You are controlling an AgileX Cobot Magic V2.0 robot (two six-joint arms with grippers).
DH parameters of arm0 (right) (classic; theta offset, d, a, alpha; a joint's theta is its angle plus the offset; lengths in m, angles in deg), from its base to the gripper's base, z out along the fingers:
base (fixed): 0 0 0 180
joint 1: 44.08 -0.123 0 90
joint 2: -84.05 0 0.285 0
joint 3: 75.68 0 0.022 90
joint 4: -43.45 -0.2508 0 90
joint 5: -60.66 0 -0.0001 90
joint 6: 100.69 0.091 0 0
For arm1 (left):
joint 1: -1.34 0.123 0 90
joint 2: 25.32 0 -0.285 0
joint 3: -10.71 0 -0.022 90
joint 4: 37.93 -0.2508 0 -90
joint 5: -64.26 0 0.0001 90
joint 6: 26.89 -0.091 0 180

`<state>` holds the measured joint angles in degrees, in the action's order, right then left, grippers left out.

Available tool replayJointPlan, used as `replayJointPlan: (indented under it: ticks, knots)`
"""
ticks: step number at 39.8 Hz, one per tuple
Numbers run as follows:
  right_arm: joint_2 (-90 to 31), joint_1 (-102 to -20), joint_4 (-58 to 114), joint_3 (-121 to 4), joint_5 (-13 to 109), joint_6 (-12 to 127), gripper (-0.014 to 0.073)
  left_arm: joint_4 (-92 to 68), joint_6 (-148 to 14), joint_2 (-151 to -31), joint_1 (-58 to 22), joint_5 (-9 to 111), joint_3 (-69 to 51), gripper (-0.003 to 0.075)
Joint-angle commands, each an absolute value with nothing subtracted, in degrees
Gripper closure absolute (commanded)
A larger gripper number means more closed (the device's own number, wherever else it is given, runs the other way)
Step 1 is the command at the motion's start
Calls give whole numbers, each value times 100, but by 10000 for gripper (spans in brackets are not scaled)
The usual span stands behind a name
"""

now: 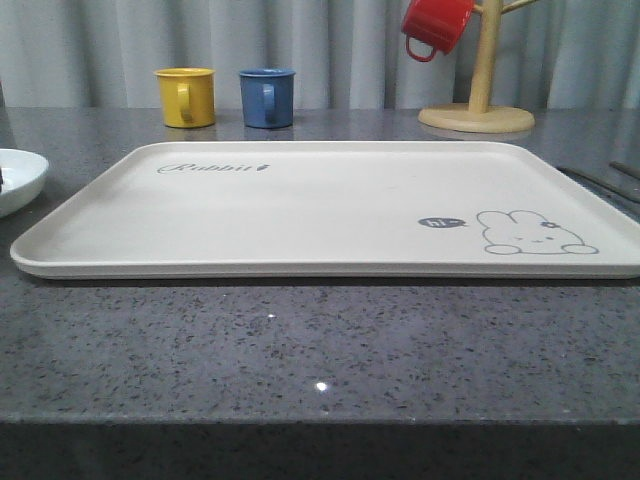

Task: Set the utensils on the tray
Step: 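Grasp the white plate rim with the left gripper and lift it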

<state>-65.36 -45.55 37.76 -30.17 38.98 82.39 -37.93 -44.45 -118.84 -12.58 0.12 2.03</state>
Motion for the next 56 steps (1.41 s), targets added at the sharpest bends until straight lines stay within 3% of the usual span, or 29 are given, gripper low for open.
replayJointPlan:
  ticks: [1,6,25,34,43,56]
  knots:
    - [-6464,-4516,3766,-3206,4327,8206,-31,-3927,-4458,-11991,-1303,67,429,101]
    - [-6464,-4516,3766,-3206,4327,8206,-31,-3935,-4458,-12248,-1303,67,429,141]
    - [-6464,-4516,3766,-3206,4327,8206,-31,-3935,-4458,-12288,-1303,30,429,736]
    - [-6464,-4516,3766,-3206,4327,8206,-31,-3947,-4458,-12057,-1303,30,627,738]
    - [-6464,-4516,3766,-3206,4327,8206,-31,-4255,-4309,-11827,-1645,-267,1584,738]
    - [-6464,-4516,3766,-3206,4327,8206,-31,-4285,-4051,-12243,-3252,-366,2840,738]
